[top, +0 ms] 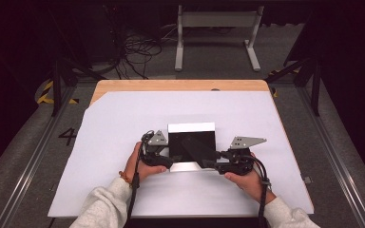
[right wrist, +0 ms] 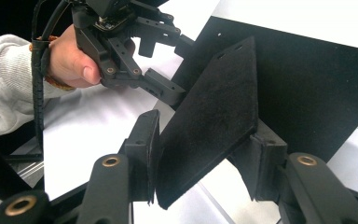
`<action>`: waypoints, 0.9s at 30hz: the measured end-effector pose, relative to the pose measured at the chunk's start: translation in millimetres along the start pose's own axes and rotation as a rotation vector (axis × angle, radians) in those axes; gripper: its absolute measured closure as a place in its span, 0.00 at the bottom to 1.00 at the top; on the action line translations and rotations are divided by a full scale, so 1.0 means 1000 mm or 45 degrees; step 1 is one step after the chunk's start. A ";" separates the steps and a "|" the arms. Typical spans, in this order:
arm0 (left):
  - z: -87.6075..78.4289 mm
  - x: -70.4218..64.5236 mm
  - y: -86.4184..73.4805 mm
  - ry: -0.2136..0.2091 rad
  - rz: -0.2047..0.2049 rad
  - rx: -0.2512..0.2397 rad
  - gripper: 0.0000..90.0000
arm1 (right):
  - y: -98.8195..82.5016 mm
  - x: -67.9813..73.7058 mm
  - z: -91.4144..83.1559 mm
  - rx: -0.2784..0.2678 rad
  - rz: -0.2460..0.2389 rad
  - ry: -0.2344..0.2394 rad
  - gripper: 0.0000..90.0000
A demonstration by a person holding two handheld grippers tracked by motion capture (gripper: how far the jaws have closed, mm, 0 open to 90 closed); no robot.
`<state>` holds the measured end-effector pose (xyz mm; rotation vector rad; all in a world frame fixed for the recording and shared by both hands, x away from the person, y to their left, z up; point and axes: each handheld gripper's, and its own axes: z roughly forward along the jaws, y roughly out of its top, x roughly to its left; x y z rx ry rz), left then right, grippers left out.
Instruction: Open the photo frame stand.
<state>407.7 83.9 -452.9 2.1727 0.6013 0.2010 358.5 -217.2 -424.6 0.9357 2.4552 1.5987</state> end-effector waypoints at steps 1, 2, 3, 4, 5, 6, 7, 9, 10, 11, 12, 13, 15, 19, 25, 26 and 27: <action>0.000 0.000 0.001 0.003 0.006 0.002 0.35 | 0.000 0.000 0.000 -0.002 0.001 0.001 0.59; 0.000 0.000 0.001 0.005 0.009 0.000 0.35 | 0.000 0.000 -0.001 -0.001 -0.003 -0.001 0.59; 0.000 0.000 0.001 0.007 0.011 0.000 0.35 | 0.001 0.000 -0.001 -0.001 -0.003 -0.002 0.59; 0.001 0.000 0.001 0.009 0.013 -0.002 0.35 | 0.001 -0.001 -0.001 -0.002 -0.007 -0.002 0.59; 0.000 0.000 0.001 0.010 0.013 -0.003 0.35 | 0.001 -0.001 -0.001 -0.001 -0.012 -0.003 0.59; 0.000 0.000 0.001 0.011 0.014 -0.005 0.35 | 0.001 -0.001 -0.001 0.000 -0.013 -0.005 0.59; 0.000 0.001 0.001 0.013 0.013 -0.008 0.36 | 0.001 -0.001 -0.001 0.000 -0.011 -0.005 0.59; 0.000 0.001 0.001 0.016 0.015 -0.015 0.36 | 0.001 -0.001 -0.001 0.002 -0.017 -0.010 0.59; 0.000 0.001 0.001 0.016 0.015 -0.015 0.37 | 0.001 0.000 -0.001 0.003 -0.022 -0.013 0.59; -0.001 0.001 0.001 0.017 0.020 -0.017 0.38 | 0.001 0.000 -0.001 0.004 -0.027 -0.015 0.59; -0.002 0.001 0.001 0.015 0.018 -0.020 0.38 | 0.001 0.000 -0.001 0.005 -0.029 -0.017 0.59; -0.002 0.002 0.001 0.016 0.020 -0.024 0.39 | 0.001 0.000 -0.001 0.005 -0.029 -0.018 0.59; -0.002 0.002 0.002 0.024 0.027 -0.026 0.39 | 0.001 0.000 -0.001 0.005 -0.035 -0.025 0.59; -0.002 0.002 0.003 0.033 0.030 -0.027 0.40 | 0.002 0.000 -0.001 0.006 -0.040 -0.030 0.59; -0.005 0.003 0.006 0.049 0.035 -0.036 0.45 | 0.002 0.001 -0.001 0.012 -0.056 -0.046 0.61; -0.005 0.003 0.007 0.059 0.041 -0.035 0.45 | 0.002 0.001 -0.002 0.009 -0.056 -0.049 0.61; -0.004 0.003 0.008 0.064 0.047 -0.040 0.46 | 0.002 0.001 -0.002 0.010 -0.057 -0.052 0.61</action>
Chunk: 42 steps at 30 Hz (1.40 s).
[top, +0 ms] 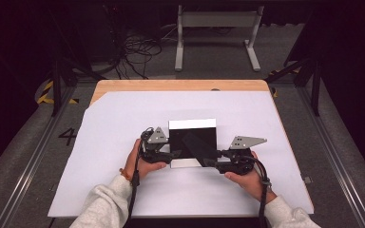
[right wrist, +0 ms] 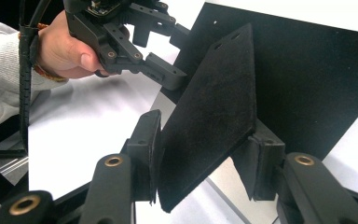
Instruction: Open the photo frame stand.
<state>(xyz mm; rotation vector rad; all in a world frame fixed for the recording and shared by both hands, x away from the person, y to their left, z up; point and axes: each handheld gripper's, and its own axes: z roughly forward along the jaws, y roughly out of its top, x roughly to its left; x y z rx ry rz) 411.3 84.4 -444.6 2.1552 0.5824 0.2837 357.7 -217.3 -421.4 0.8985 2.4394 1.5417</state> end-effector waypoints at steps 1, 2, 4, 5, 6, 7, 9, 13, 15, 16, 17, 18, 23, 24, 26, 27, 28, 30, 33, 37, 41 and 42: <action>0.000 0.000 0.001 0.003 0.003 -0.004 0.46 | 0.000 0.000 0.000 0.000 -0.001 -0.001 0.61; -0.001 0.000 0.001 0.007 0.004 -0.007 0.47 | 0.000 0.000 -0.001 0.000 -0.002 -0.004 0.61; -0.002 0.000 0.001 0.015 0.010 -0.007 0.48 | 0.000 0.000 -0.001 0.004 -0.010 -0.012 0.61; -0.002 0.001 0.002 0.016 0.012 -0.009 0.48 | 0.000 0.000 0.000 0.002 -0.011 -0.016 0.61; -0.002 0.000 0.002 0.020 0.015 -0.009 0.49 | 0.000 0.000 0.000 0.004 -0.013 -0.018 0.61; -0.002 0.000 0.002 0.023 0.017 -0.008 0.49 | 0.000 0.000 0.000 0.005 -0.015 -0.021 0.61; -0.002 0.000 0.002 0.026 0.021 -0.008 0.49 | 0.000 0.000 0.000 0.005 -0.018 -0.022 0.62; -0.003 0.001 0.003 0.029 0.026 -0.013 0.50 | 0.000 0.000 0.000 0.006 -0.021 -0.024 0.62; -0.003 0.000 0.003 0.038 0.028 -0.016 0.50 | 0.000 0.000 0.001 0.008 -0.021 -0.025 0.62; -0.004 0.001 0.004 0.040 0.035 -0.017 0.51 | 0.000 0.000 0.001 0.011 -0.023 -0.025 0.62; -0.004 0.001 0.005 0.042 0.035 -0.018 0.51 | 0.000 0.000 0.001 0.013 -0.025 -0.023 0.63; -0.004 0.002 0.006 0.054 0.041 -0.021 0.53 | 0.000 0.001 0.001 0.015 -0.031 -0.021 0.63; -0.004 0.002 0.008 0.060 0.051 -0.032 0.54 | 0.000 0.002 0.001 0.033 -0.053 -0.026 0.65; -0.005 0.002 0.008 0.063 0.054 -0.032 0.54 | 0.000 0.002 0.001 0.038 -0.056 -0.026 0.65; -0.005 0.001 0.008 0.065 0.051 -0.033 0.54 | 0.000 0.002 0.001 0.042 -0.056 -0.026 0.65; -0.005 0.001 0.008 0.065 0.051 -0.033 0.54 | 0.000 0.002 0.001 0.042 -0.056 -0.026 0.65; -0.004 0.001 0.008 0.065 0.050 -0.034 0.54 | 0.000 0.002 0.002 0.045 -0.057 -0.027 0.65; -0.005 0.001 0.008 0.066 0.052 -0.034 0.54 | 0.000 0.002 0.002 0.048 -0.060 -0.029 0.65; -0.005 0.001 0.008 0.074 0.061 -0.034 0.55 | -0.001 0.002 0.002 0.054 -0.061 -0.037 0.65; -0.005 0.000 0.008 0.087 0.073 -0.036 0.54 | -0.001 0.002 0.003 0.058 -0.063 -0.040 0.65; -0.008 -0.001 0.009 0.103 0.076 -0.052 0.55 | -0.001 0.002 0.002 0.059 -0.064 -0.038 0.65; -0.008 -0.001 0.009 0.103 0.076 -0.052 0.56 | -0.001 0.002 0.002 0.059 -0.064 -0.038 0.65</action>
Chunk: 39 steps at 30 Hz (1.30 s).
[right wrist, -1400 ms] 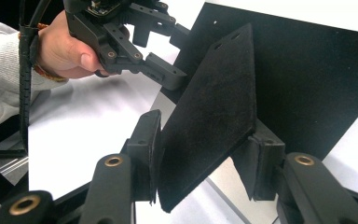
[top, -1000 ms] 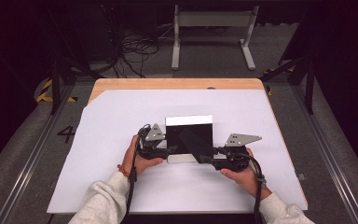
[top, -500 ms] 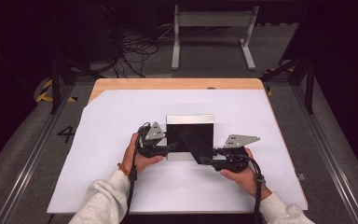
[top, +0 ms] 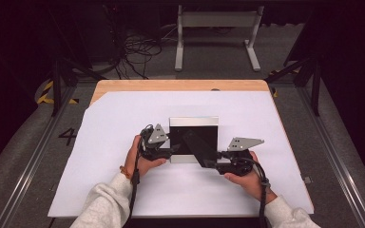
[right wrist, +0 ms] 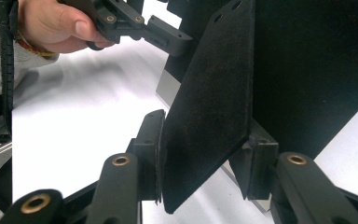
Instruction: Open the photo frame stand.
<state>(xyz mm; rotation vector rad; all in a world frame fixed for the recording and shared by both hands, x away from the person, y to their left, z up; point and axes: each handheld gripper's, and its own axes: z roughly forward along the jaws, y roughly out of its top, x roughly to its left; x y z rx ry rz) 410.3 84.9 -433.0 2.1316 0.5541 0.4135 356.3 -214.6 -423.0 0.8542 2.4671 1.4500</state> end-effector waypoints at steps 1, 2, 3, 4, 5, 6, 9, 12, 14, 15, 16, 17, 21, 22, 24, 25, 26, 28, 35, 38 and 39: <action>-0.001 0.000 0.000 0.003 0.002 -0.004 0.56 | 0.000 0.001 0.000 -0.001 -0.003 0.003 0.65; -0.002 -0.001 0.000 0.003 0.007 -0.005 0.56 | 0.000 0.002 -0.001 0.004 -0.010 0.002 0.65; -0.002 -0.001 0.000 0.005 0.012 -0.007 0.57 | 0.000 0.002 -0.001 0.005 -0.014 0.002 0.65; -0.003 -0.001 0.000 0.001 0.011 -0.010 0.57 | 0.000 0.003 -0.001 0.010 -0.020 0.000 0.66; -0.004 -0.001 0.000 -0.005 0.011 -0.016 0.57 | 0.000 0.004 -0.002 0.014 -0.025 0.001 0.66; -0.005 -0.001 0.001 -0.005 0.017 -0.020 0.57 | 0.000 0.004 -0.002 0.020 -0.030 0.001 0.66; -0.006 -0.002 0.001 -0.011 0.016 -0.031 0.57 | -0.001 0.006 -0.003 0.032 -0.047 -0.006 0.66; -0.008 -0.002 0.001 -0.018 0.025 -0.034 0.57 | -0.001 0.008 -0.003 0.043 -0.059 -0.003 0.66; -0.009 -0.003 0.001 -0.025 0.027 -0.038 0.58 | -0.002 0.009 -0.004 0.055 -0.072 -0.005 0.67; -0.009 -0.003 0.001 -0.025 0.027 -0.038 0.58 | -0.002 0.009 -0.004 0.055 -0.072 -0.005 0.67; -0.010 -0.004 0.001 -0.023 0.032 -0.040 0.58 | -0.002 0.010 -0.004 0.057 -0.078 -0.005 0.67; -0.011 -0.004 0.001 -0.024 0.036 -0.039 0.58 | -0.003 0.011 -0.004 0.062 -0.082 -0.006 0.67; -0.014 -0.007 0.000 -0.036 0.049 -0.032 0.58 | -0.004 0.015 -0.005 0.088 -0.117 -0.027 0.67; -0.014 -0.007 0.000 -0.036 0.049 -0.032 0.58 | -0.004 0.015 -0.005 0.088 -0.117 -0.027 0.67; -0.014 -0.009 -0.002 -0.031 0.066 -0.022 0.59 | -0.004 0.016 -0.005 0.093 -0.123 -0.030 0.67; -0.013 -0.010 -0.004 -0.041 0.069 -0.011 0.59 | -0.004 0.017 -0.005 0.097 -0.128 -0.031 0.67; -0.013 -0.011 -0.005 -0.037 0.083 -0.005 0.59 | -0.004 0.017 -0.005 0.101 -0.130 -0.033 0.67; -0.012 -0.013 -0.008 -0.046 0.087 0.003 0.60 | -0.004 0.018 -0.006 0.103 -0.133 -0.030 0.67; -0.011 -0.017 -0.013 -0.073 0.092 0.053 0.61 | -0.007 0.020 -0.007 0.118 -0.155 -0.033 0.69; -0.008 -0.020 -0.016 -0.088 0.089 0.083 0.60 | -0.007 0.021 -0.007 0.124 -0.157 -0.036 0.69; -0.006 -0.021 -0.018 -0.099 0.095 0.102 0.60 | -0.007 0.022 -0.007 0.131 -0.165 -0.037 0.69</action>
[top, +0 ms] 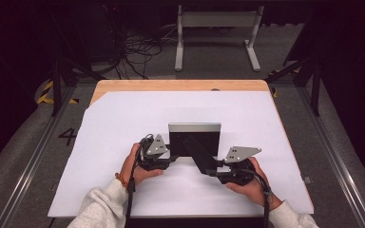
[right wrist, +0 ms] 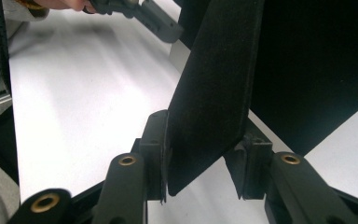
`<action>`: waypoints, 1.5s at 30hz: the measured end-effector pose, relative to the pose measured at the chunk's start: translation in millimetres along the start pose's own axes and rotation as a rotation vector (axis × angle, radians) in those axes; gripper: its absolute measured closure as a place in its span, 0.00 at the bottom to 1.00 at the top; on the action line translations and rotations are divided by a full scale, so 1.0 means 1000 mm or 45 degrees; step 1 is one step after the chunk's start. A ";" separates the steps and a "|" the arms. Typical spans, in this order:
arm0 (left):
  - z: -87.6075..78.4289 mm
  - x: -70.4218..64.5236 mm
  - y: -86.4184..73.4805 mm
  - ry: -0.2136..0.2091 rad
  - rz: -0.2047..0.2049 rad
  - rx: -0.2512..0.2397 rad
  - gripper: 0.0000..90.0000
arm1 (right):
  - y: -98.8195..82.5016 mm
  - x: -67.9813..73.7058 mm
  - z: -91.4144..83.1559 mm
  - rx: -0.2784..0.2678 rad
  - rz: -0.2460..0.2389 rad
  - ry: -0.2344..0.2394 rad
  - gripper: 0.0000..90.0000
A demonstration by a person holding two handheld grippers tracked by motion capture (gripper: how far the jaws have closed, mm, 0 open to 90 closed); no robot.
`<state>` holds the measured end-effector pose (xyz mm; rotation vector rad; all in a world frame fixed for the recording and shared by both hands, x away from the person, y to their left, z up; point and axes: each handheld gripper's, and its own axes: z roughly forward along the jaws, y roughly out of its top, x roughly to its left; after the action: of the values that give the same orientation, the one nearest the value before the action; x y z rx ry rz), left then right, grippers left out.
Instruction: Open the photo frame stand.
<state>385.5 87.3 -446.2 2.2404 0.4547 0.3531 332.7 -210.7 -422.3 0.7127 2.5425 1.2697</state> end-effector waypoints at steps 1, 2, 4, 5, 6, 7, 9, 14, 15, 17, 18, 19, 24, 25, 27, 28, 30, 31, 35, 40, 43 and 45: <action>0.002 -0.001 -0.001 -0.008 0.004 0.017 0.60 | 0.000 0.001 0.000 0.002 -0.004 -0.002 0.69; 0.004 -0.003 -0.003 -0.007 0.020 0.044 0.60 | 0.000 0.001 -0.001 0.005 -0.007 -0.004 0.69; 0.008 -0.005 -0.004 -0.001 0.032 0.075 0.61 | -0.001 0.002 -0.001 0.011 -0.015 -0.009 0.69; 0.008 -0.005 -0.004 0.008 0.037 0.084 0.63 | -0.001 0.002 -0.001 0.014 -0.019 -0.008 0.69; 0.009 -0.005 -0.004 0.009 0.032 0.083 0.63 | -0.001 0.003 -0.001 0.014 -0.022 -0.011 0.69; 0.010 -0.005 -0.005 0.011 0.028 0.086 0.63 | 0.000 0.003 -0.002 0.011 -0.025 -0.015 0.69; 0.013 -0.006 -0.006 0.016 0.033 0.109 0.67 | -0.001 0.003 -0.002 0.011 -0.028 -0.013 0.69; 0.015 -0.007 -0.007 0.015 0.037 0.103 0.70 | -0.003 0.005 -0.002 0.024 -0.046 -0.011 0.71; 0.015 -0.007 -0.007 0.010 0.033 0.103 0.70 | -0.003 0.005 -0.002 0.024 -0.046 -0.011 0.71; 0.015 -0.007 -0.007 0.011 0.041 0.101 0.71 | -0.004 0.007 -0.002 0.032 -0.058 -0.018 0.71; 0.015 -0.007 -0.007 0.014 0.042 0.103 0.70 | -0.004 0.008 -0.001 0.033 -0.062 -0.022 0.71; 0.015 -0.008 -0.007 0.016 0.043 0.106 0.70 | -0.004 0.008 -0.001 0.033 -0.062 -0.022 0.71; 0.017 -0.008 -0.005 0.060 0.073 0.105 0.69 | -0.005 0.007 -0.001 0.028 -0.069 -0.011 0.73; 0.017 -0.008 -0.005 0.060 0.073 0.105 0.69 | -0.005 0.007 -0.001 0.028 -0.069 -0.011 0.73; 0.018 -0.008 -0.005 0.072 0.078 0.100 0.69 | -0.006 0.007 0.000 0.034 -0.071 -0.009 0.74; 0.018 -0.008 -0.005 0.078 0.082 0.104 0.69 | -0.006 0.007 0.001 0.037 -0.076 -0.014 0.74; 0.019 -0.008 -0.005 0.095 0.092 0.100 0.69 | -0.006 0.008 0.002 0.043 -0.086 -0.019 0.74; 0.019 -0.009 -0.005 0.103 0.092 0.098 0.69 | -0.007 0.007 0.002 0.043 -0.085 -0.021 0.75; 0.022 -0.009 -0.003 0.150 0.109 0.094 0.70 | -0.008 0.006 0.004 0.055 -0.091 -0.049 0.76; 0.026 -0.007 -0.002 0.186 0.093 0.089 0.72 | -0.010 0.001 0.005 0.057 -0.073 -0.072 0.78; 0.027 -0.006 -0.001 0.196 0.083 0.087 0.72 | -0.010 -0.002 0.005 0.051 -0.062 -0.084 0.78; 0.029 -0.005 0.000 0.198 0.081 0.083 0.73 | -0.009 -0.002 0.006 0.051 -0.068 -0.096 0.78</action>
<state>392.1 66.5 -465.3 2.3039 0.4833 0.5556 333.7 -212.7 -433.3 0.6821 2.5155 1.1560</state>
